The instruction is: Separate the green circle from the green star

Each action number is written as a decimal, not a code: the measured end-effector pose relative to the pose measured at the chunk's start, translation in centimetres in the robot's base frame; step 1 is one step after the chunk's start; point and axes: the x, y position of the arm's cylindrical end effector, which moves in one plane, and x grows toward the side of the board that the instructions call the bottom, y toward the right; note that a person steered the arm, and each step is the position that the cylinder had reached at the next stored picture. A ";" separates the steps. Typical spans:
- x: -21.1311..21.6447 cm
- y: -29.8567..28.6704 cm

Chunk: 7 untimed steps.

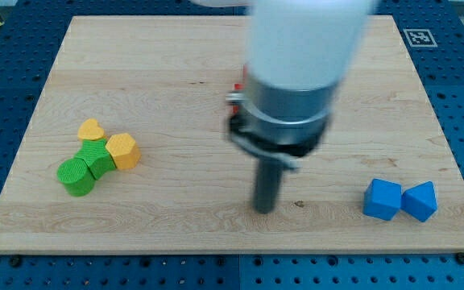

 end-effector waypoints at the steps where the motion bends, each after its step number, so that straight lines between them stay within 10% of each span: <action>1: 0.4 -9.7; 3: 0.4 -27.4; 7: -4.5 -25.4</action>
